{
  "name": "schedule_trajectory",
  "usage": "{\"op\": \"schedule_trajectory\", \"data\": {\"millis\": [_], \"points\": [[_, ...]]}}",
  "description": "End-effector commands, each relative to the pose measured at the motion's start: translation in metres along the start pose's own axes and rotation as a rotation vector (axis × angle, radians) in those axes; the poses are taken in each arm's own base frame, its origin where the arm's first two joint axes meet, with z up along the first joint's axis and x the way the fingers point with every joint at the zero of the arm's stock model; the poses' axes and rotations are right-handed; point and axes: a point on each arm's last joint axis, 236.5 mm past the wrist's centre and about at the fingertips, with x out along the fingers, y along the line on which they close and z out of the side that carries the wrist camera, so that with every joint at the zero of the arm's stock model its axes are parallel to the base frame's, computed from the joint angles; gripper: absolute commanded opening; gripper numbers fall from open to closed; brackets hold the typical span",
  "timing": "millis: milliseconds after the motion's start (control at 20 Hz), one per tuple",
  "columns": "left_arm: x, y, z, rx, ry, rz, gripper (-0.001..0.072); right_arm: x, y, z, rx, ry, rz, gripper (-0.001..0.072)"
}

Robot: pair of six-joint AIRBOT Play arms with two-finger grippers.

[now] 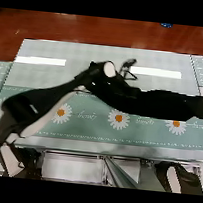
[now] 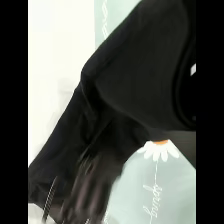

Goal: Fold the shirts.

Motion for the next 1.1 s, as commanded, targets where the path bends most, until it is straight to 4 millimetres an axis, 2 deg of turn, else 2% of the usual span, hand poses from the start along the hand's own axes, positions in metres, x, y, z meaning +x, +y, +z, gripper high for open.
{"op": "schedule_trajectory", "data": {"millis": [0, 100, 200, 250, 350, 450, 600, 700, 800, 900, 1000, 1050], "points": [[0.055, -0.044, -0.05, 0.019, 0.167, -0.116, 0.0017, -0.001, 0.006, 0.0, 0.003, -0.007, 0.025, 0.0028], [0.07, -0.058, -0.071, 0.047, 0.21, -0.14, 0.0016, 0.003, 0.011, 0.001, -0.001, 0.003, 0.056, 0.0027], [0.067, -0.061, -0.07, 0.075, 0.208, -0.145, 0.0016, 0.009, 0.012, 0.002, -0.002, 0.023, 0.075, 0.0027], [0.057, -0.055, -0.063, 0.069, 0.2, -0.143, 0.0016, 0.014, 0.015, 0.001, -0.011, 0.043, 0.089, 0.0028], [0.02, -0.028, -0.038, 0.053, 0.179, -0.115, 0.0016, 0.031, 0.028, -0.005, -0.032, 0.11, 0.147, 0.0028], [-0.041, 0.01, -0.011, 0.059, 0.139, -0.035, 0.0016, 0.055, 0.041, -0.006, -0.058, 0.168, 0.19, 0.0028], [-0.164, 0.083, 0.02, 0.038, -0.005, 0.199, 0.0016, 0.096, 0.062, 0.016, -0.088, 0.197, 0.243, 0.0028], [-0.259, 0.116, 0.021, -0.018, -0.156, 0.32, 0.0016, 0.127, 0.084, 0.035, -0.116, 0.219, 0.291, 0.0028], [-0.337, 0.133, 0.006, -0.063, -0.306, 0.41, 0.0017, 0.165, 0.104, 0.049, -0.143, 0.261, 0.318, 0.0028], [-0.391, 0.135, -0.017, -0.088, -0.437, 0.465, 0.0017, 0.204, 0.124, 0.053, -0.149, 0.304, 0.353, 0.0029], [-0.417, 0.131, -0.044, -0.109, -0.522, 0.498, 0.0017, 0.245, 0.141, 0.052, -0.125, 0.338, 0.391, 0.0029], [-0.419, 0.129, -0.058, -0.107, -0.538, 0.507, 0.0017, 0.261, 0.147, 0.05, -0.112, 0.347, 0.403, 0.0029]]}}
